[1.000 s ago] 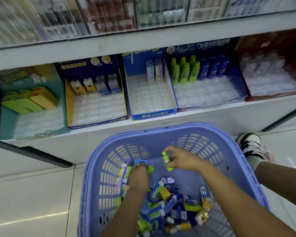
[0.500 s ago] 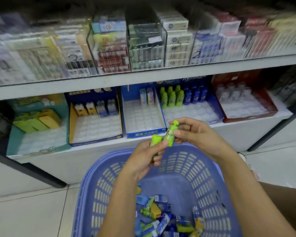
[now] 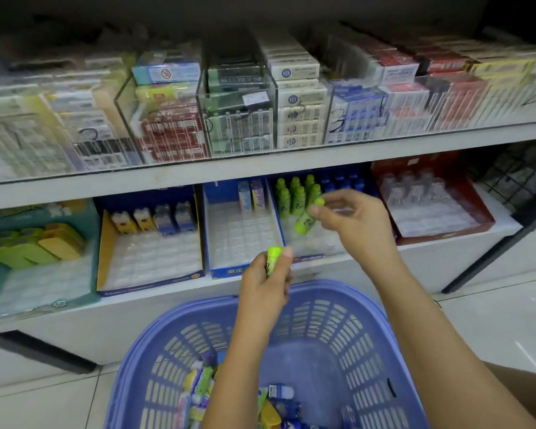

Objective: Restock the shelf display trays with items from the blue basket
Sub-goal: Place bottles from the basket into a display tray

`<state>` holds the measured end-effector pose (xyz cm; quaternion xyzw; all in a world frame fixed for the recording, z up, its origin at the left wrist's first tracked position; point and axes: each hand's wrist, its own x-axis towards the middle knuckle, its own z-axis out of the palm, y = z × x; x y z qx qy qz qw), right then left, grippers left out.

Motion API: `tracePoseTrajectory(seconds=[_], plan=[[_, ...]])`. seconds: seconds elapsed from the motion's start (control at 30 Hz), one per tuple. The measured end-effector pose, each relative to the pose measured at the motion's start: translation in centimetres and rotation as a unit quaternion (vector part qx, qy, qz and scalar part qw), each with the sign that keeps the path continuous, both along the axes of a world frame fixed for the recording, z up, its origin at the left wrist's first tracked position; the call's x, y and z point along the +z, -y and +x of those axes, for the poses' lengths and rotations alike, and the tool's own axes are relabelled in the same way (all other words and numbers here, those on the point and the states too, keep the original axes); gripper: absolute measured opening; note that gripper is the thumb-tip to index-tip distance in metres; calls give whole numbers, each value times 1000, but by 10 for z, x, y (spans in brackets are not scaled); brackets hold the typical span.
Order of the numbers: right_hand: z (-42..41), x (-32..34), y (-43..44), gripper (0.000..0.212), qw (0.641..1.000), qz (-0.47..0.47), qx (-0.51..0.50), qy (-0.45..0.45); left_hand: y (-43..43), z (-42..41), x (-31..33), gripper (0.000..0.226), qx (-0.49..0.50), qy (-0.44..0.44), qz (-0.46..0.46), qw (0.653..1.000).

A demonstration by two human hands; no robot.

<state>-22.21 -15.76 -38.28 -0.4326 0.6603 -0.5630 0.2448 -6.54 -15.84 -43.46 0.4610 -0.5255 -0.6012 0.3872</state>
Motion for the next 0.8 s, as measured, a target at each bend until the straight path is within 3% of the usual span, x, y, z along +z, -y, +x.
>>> tracePoseTrajectory(seconds=[0.13, 0.27, 0.53, 0.73, 0.8], plan=[[-5, -16, 45, 15, 996, 17, 19, -87, 6, 2, 10, 41, 10, -139, 136, 981], [-7, -34, 66, 19, 987, 50, 46, -145, 13, 9, 16, 39, 32, -189, 156, 969], [-5, -38, 80, 25, 970, 105, 58, -209, 12, 17, 11, 11, 46, -126, 85, 987], [-3, -19, 80, 32, 936, 185, 68, -290, 5, 22, 15, 21, 70, -45, 4, 997], [-2, -10, 66, 32, 946, 159, 36, -281, 4, 24, 16, 23, 74, -25, -40, 996]])
